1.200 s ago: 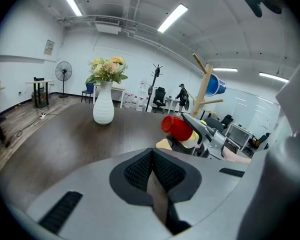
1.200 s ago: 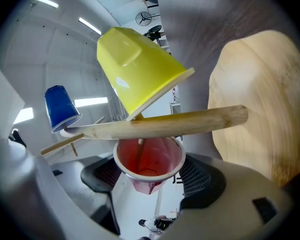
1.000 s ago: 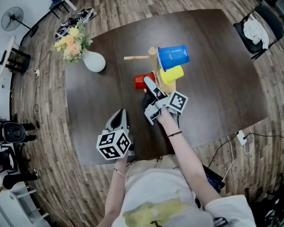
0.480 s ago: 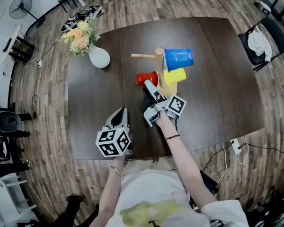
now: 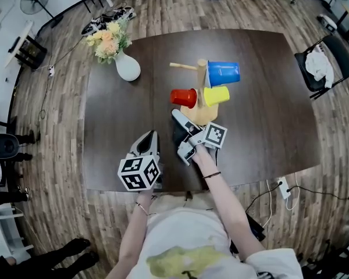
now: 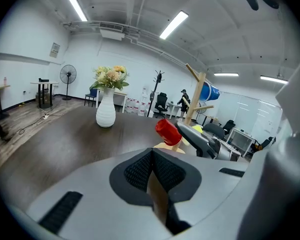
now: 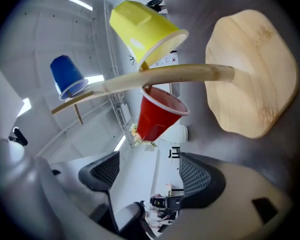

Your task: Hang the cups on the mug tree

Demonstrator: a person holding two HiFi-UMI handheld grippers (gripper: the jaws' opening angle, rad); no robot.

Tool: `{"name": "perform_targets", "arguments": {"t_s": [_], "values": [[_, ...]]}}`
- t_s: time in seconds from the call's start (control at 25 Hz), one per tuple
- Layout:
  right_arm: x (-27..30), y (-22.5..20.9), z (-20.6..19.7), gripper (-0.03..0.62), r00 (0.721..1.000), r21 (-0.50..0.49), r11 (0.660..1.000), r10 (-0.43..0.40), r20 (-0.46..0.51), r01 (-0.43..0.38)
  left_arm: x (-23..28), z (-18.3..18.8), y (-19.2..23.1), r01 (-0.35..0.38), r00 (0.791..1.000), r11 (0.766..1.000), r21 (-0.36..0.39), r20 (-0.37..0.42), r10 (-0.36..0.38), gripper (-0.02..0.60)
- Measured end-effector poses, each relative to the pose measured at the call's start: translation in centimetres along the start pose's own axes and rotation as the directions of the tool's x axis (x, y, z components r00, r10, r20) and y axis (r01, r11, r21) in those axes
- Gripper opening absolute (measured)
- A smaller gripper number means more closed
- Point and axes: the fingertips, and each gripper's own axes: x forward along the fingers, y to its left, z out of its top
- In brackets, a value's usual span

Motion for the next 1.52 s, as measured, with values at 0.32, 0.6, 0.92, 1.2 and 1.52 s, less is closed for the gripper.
{"name": "perform_targets", "arguments": {"t_s": [0.32,0.6,0.92,1.2,1.52], "values": [[-0.6,3.4,-2.0,0.190,0.990,-0.247,0.969,-0.044,-0.132,0.010,-1.7,0.4,-0.2,-0.020,0.998,0.999,-0.026,0.060,0.022,0.017],[-1.5,6.1,-3.4,0.066,0.968,-0.483,0.875,-0.133,-0.215,0.012,-3.5,1.3,-0.1,-0.041,0.991,0.999,-0.028,0.128,0.044,0.017],[-2.5,8.7,-4.1,0.031,0.951,-0.729,0.684,-0.219,-0.217,-0.009,-5.5,2.9,0.5,-0.047,0.979,0.999,-0.002,0.196,0.046,0.017],[-3.1,11.6,-3.8,0.020,0.950,-0.892,0.451,-0.280,-0.140,0.002,-7.6,4.8,0.8,-0.028,0.972,0.998,0.063,0.235,0.013,0.017],[-4.0,14.7,-3.6,0.020,0.946,-0.971,0.238,-0.322,-0.047,0.032,-10.7,7.4,0.5,-0.012,0.956,0.987,0.163,0.293,-0.037,0.017]]}}
